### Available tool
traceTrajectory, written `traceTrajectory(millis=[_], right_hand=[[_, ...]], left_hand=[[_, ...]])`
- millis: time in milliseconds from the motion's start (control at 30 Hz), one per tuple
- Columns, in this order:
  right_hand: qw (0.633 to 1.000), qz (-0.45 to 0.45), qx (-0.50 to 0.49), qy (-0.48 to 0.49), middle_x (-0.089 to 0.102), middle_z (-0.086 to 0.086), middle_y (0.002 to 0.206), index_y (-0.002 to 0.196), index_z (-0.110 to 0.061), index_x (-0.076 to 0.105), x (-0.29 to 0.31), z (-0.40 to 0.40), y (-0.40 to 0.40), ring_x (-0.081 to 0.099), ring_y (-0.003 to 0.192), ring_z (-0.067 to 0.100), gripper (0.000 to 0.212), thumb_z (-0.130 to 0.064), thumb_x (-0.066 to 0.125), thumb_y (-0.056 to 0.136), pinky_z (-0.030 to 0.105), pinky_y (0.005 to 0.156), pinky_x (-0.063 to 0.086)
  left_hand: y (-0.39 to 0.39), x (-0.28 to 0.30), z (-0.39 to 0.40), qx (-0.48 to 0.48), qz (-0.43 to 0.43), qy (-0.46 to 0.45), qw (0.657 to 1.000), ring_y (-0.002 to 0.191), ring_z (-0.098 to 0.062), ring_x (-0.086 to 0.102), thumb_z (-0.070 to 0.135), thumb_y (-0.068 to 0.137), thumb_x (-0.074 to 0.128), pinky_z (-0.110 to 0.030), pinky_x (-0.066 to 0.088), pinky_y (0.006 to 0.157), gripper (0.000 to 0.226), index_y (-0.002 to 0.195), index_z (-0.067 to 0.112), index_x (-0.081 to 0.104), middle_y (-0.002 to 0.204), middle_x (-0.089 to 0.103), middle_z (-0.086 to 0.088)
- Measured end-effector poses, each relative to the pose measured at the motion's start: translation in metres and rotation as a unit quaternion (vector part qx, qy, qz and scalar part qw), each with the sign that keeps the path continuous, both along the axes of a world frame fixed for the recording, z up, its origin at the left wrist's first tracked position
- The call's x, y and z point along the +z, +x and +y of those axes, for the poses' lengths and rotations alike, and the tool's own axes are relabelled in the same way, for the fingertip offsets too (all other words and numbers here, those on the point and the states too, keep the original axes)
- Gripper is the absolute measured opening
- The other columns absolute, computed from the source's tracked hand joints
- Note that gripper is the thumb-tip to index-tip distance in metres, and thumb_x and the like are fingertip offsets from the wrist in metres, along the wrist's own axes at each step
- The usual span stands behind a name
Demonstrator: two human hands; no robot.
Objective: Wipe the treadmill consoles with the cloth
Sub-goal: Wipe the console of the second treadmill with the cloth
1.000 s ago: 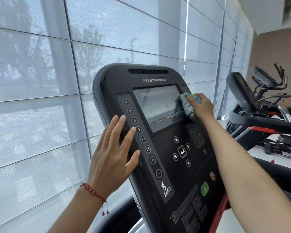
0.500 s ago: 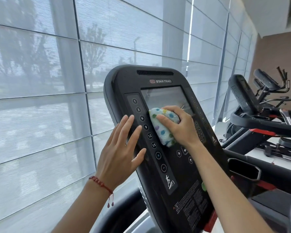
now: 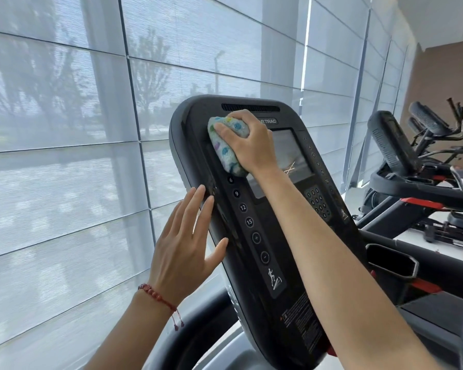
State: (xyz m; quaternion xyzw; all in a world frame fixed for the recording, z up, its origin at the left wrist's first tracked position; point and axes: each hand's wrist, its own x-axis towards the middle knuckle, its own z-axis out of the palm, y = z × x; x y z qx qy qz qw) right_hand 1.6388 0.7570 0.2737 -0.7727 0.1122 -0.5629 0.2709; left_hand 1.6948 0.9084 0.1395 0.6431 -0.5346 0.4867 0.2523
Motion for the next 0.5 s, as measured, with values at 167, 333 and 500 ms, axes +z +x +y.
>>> traceTrajectory(millis=[167,333,500], right_hand=[[0.999,0.016,-0.001,-0.028,0.065,-0.008,0.083,0.099,-0.02,0.061,-0.026,0.011,-0.013,0.063,0.075,0.009,0.029,-0.043,0.065,0.082,0.018,0.067,0.05],[0.997,0.038,0.042,-0.045,0.066,-0.006,0.083,0.099,-0.018,0.061,-0.076,0.03,-0.047,0.066,0.071,0.008,0.027,-0.036,0.069,0.081,0.017,0.059,0.055],[0.997,0.058,0.023,-0.047,0.067,-0.008,0.082,0.097,-0.023,0.062,-0.073,0.037,-0.05,0.066,0.074,0.009,0.026,-0.041,0.069,0.078,0.029,0.067,0.057]], left_hand=[[0.004,-0.006,0.005,0.008,0.006,0.001,1.0,0.131,-0.033,0.036,0.039,0.091,0.046,-0.044,0.036,0.103,0.061,0.131,-0.007,0.045,0.139,0.041,-0.023],[0.005,-0.013,0.008,0.007,0.009,0.008,1.0,0.133,-0.032,0.035,0.043,0.094,0.041,-0.045,0.039,0.101,0.062,0.134,-0.005,0.04,0.14,0.041,-0.022],[0.002,-0.016,0.008,0.002,0.003,0.01,1.0,0.132,-0.032,0.035,0.042,0.094,0.041,-0.044,0.037,0.103,0.062,0.134,-0.005,0.039,0.14,0.04,-0.022]])
